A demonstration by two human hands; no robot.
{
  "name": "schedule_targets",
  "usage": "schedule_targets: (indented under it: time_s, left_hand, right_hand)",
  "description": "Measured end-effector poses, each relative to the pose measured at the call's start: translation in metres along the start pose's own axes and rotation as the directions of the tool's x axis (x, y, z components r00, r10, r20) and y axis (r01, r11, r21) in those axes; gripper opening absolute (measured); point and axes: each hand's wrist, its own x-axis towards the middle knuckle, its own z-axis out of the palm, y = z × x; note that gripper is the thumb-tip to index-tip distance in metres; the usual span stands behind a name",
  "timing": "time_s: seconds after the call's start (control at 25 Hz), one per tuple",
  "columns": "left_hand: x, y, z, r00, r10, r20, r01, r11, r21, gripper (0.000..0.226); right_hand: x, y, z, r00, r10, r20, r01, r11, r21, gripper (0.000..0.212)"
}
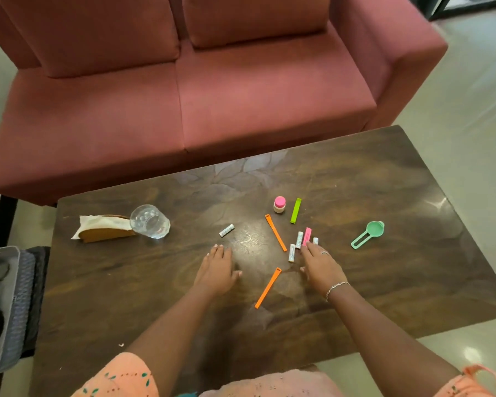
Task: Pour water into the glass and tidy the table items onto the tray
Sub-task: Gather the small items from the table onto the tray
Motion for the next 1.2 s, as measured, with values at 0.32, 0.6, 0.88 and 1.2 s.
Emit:
schedule_targets:
  time_s: [0.32, 0.6, 0.88, 1.2]
  left_hand:
    - [0.07, 0.009, 0.015, 0.994, -0.11, -0.011, 0.109, 0.993, -0.033, 0.038]
    - [0.131, -0.004, 0.012, 0.973, -0.162, -0.166, 0.173, 0.984, 0.051, 0.037]
    - [0.16, -0.01, 0.021, 0.971, -0.163, -0.174, 0.175, 0.983, 0.051, 0.028]
    - [0.143, -0.017, 0.027, 0.926, -0.324, -0.195, 0.234, 0.896, -0.377, 0.012]
  right_hand:
    - [0.062, 0.034, 0.018, 0.988, -0.083, 0.133, 0.093, 0.993, -0.072, 0.029]
    - [0.109, 0.037, 0.023, 0.966, -0.164, 0.202, 0.203, 0.961, -0.19, 0.026]
    - [0.124, 0.042, 0.025, 0.939, -0.236, 0.252, 0.296, 0.925, -0.237, 0.027]
    - [0.101, 0.034, 0.019, 0.994, -0.082, 0.066, 0.082, 0.997, -0.005, 0.015]
